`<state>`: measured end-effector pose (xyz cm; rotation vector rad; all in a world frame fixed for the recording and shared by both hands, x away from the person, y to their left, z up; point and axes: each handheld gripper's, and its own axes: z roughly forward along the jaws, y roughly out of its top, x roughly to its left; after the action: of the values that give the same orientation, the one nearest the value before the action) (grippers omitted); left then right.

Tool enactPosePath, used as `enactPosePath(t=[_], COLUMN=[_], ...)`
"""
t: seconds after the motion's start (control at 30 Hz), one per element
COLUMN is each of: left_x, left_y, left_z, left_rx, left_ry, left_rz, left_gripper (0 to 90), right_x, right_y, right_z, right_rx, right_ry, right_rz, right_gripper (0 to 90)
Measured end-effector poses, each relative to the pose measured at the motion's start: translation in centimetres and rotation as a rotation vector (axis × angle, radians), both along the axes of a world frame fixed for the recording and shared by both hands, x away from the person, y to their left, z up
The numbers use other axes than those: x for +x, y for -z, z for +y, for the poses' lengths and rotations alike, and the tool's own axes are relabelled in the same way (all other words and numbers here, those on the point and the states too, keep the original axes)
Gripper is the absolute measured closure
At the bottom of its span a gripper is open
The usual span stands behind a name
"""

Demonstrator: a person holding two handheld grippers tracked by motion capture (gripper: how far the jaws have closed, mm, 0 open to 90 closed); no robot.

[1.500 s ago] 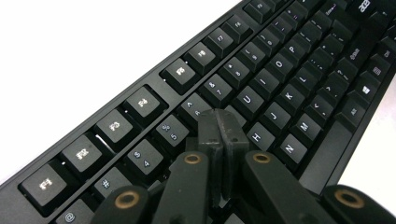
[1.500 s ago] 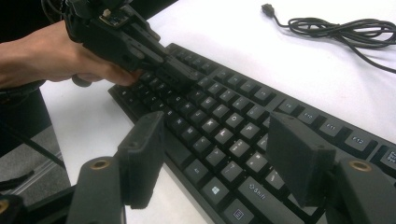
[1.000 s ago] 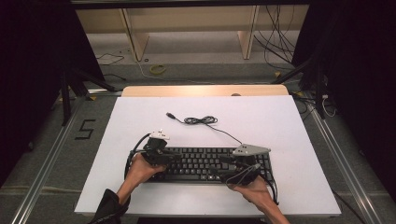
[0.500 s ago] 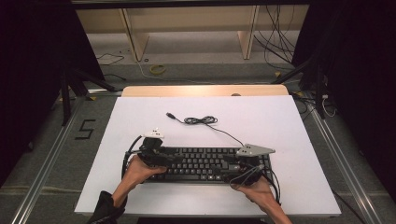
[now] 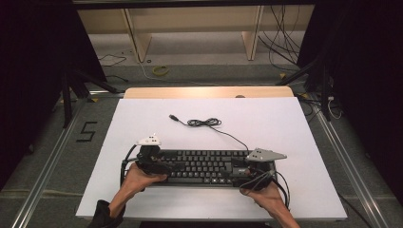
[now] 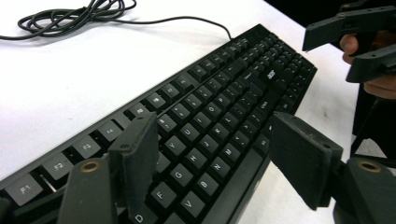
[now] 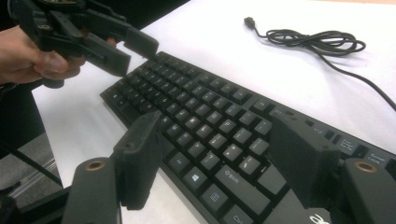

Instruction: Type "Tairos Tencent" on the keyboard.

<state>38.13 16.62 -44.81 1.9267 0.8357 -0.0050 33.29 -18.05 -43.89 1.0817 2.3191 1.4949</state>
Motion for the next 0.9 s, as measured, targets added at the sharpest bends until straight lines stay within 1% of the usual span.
enactPosePath(t=[0.17,0.37,0.57,0.73,0.9], left_x=[-0.9,-2.0,-2.9,-3.7,-4.3], left_y=[0.1,0.2,0.5,0.7,0.9], left_z=[0.2,0.7,1.5,1.9,2.4], left_rx=[-0.021,-0.043,-0.066,-0.062,-0.078], left_ry=[-0.003,-0.006,-0.017,-0.025,-0.038], left_rz=[-0.019,-0.032,-0.031,-0.033,-0.035], left_gripper=[30.8,30.6,29.8,28.9,27.7], right_x=[-0.4,-1.0,-1.6,-2.1,-2.6], right_y=[0.0,0.3,0.5,0.9,1.0], right_z=[-0.6,-1.4,-2.4,-3.3,-4.0], right_rx=[0.004,0.001,-0.003,-0.005,0.008], right_ry=[0.007,0.019,0.035,0.053,0.071], right_rz=[-0.006,-0.007,-0.014,-0.014,-0.024], right_gripper=[35.6,35.6,35.5,34.6,33.3])
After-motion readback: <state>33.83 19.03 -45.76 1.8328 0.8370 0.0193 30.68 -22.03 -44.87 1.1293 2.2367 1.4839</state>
